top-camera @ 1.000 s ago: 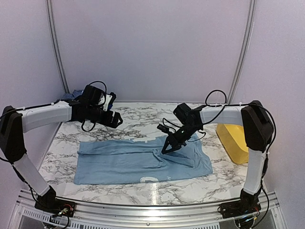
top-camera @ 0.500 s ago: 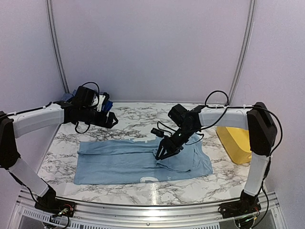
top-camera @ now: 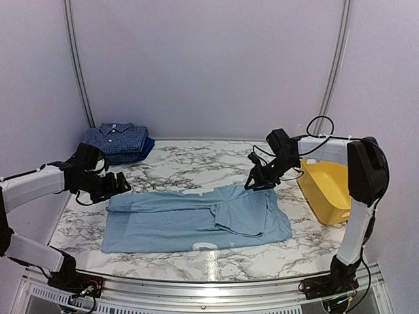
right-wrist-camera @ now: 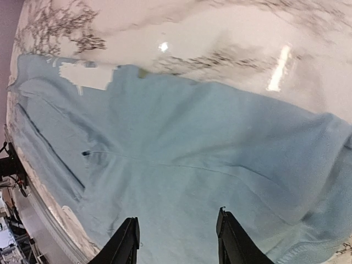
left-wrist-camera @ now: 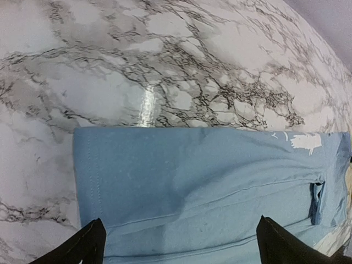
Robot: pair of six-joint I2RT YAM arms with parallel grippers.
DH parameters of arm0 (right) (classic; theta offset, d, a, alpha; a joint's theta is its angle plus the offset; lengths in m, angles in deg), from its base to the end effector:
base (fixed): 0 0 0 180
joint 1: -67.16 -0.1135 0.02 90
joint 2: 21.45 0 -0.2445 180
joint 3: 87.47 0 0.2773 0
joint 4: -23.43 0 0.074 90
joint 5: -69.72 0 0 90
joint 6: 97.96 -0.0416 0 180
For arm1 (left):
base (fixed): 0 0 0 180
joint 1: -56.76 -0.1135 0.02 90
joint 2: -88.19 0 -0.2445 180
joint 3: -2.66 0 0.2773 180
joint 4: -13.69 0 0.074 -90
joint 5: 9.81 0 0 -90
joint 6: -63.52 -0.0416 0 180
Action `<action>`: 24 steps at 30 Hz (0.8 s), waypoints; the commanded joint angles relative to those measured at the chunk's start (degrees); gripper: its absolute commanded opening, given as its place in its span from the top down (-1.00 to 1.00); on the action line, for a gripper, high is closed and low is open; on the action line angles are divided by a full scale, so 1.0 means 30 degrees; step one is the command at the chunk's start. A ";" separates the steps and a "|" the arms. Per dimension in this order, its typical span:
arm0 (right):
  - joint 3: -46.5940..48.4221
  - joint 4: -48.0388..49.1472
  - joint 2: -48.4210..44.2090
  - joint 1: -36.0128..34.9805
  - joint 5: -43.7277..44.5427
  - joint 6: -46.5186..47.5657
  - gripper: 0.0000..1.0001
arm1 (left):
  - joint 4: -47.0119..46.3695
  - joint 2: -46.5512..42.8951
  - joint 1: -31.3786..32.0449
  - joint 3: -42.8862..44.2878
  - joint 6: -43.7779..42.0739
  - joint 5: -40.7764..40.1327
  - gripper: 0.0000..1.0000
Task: Fold and stack the mixed laundry pile
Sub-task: Adjust the rectangle-folded T-shirt at the center of the board.
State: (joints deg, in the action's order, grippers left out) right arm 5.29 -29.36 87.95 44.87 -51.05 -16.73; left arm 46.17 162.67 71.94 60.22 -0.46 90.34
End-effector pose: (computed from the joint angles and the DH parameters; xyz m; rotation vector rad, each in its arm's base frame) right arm 0.3671 0.1735 0.1620 -0.4703 2.7749 0.8818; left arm 0.2825 -0.0842 0.1811 -0.1536 2.4835 -0.5304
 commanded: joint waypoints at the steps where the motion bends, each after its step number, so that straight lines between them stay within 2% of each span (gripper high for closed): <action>1: -0.1270 0.0143 0.0015 0.1382 0.1890 -0.0238 0.10 | 0.0588 -0.1803 -0.0736 -0.0854 0.2357 0.0000 -0.98; 8: -0.0663 0.0526 -0.0486 0.2733 0.2334 -0.0601 0.11 | 0.0896 -0.0743 -0.1711 -0.0179 0.1706 -0.0192 -0.98; 14: 0.0840 0.1175 0.1234 0.2916 0.2014 -0.1156 0.10 | 0.0909 0.1038 -0.3123 0.1048 0.1289 0.0247 -0.98; 24: 0.2441 0.1039 0.3357 0.2912 0.1086 -0.1175 0.16 | 0.0867 0.3207 -0.3272 0.2163 0.1065 -0.0005 -0.98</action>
State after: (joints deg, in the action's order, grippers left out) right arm 9.71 -26.41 95.93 53.46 -46.81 -19.77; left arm 47.59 170.19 62.36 65.29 3.45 90.67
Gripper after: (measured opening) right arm 0.425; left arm 0.989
